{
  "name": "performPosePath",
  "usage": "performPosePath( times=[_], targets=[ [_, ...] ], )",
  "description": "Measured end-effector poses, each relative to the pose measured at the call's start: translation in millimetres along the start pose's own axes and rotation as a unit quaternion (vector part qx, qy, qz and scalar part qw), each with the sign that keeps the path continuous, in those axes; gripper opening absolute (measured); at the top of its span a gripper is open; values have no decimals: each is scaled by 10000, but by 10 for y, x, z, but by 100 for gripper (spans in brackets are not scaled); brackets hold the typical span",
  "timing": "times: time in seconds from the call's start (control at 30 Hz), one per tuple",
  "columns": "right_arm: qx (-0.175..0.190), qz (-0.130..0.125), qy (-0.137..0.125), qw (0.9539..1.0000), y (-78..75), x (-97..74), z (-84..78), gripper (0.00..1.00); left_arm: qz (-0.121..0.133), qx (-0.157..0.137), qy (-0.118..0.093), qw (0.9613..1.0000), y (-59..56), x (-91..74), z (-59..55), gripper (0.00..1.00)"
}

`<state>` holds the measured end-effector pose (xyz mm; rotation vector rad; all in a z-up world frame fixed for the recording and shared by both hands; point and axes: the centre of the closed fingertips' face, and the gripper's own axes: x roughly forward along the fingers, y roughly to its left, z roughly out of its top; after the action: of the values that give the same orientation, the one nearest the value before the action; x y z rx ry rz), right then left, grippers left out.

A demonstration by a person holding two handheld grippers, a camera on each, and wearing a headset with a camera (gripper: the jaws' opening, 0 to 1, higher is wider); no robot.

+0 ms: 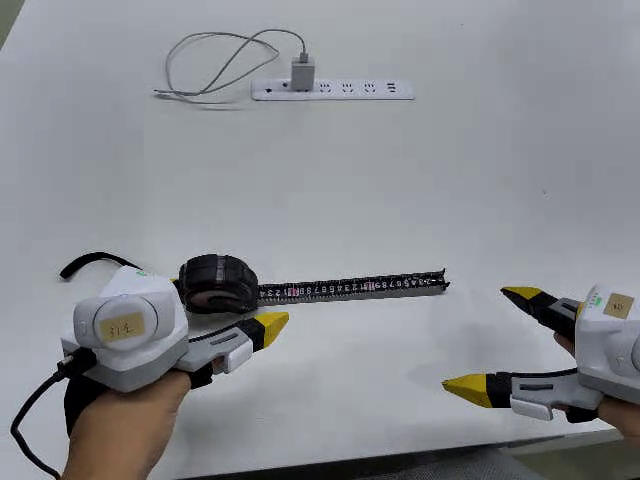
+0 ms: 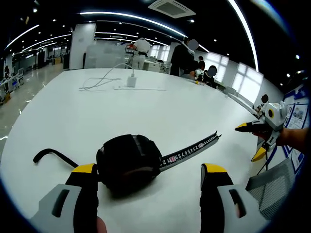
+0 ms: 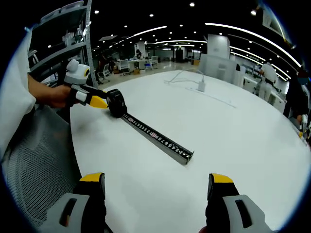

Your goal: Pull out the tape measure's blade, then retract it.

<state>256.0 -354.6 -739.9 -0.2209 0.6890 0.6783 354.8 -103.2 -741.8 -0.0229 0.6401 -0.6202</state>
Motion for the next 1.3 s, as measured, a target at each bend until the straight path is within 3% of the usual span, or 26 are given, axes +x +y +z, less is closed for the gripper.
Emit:
performPosePath(
  times=[0.53, 0.7, 0.77, 0.87, 1.0, 1.3],
  targets=[
    [-735, 346, 445, 9957, -202, 139, 122, 64, 462, -316, -23, 9984, 55, 64, 38, 81],
    [-944, 457, 589, 9927, -273, 178, 118, 56, 545, -516, -112, 9971, 66, 69, 69, 81],
    [-1044, 470, 609, 9916, -299, 183, 124, 52, 608, -343, -48, 9975, 85, 75, 44, 79],
    [-1140, 537, 690, 9896, -337, 196, 109, 48, 669, -527, -129, 9963, 112, 75, 62, 76],
    [-1277, 610, 770, 9869, -377, 226, 105, 46, 810, -445, -94, 9957, 143, 96, 50, 73],
    [-1586, 779, 904, 9801, -473, 307, 134, 40, 944, -589, -156, 9937, 185, 127, 50, 71]
  ],
)
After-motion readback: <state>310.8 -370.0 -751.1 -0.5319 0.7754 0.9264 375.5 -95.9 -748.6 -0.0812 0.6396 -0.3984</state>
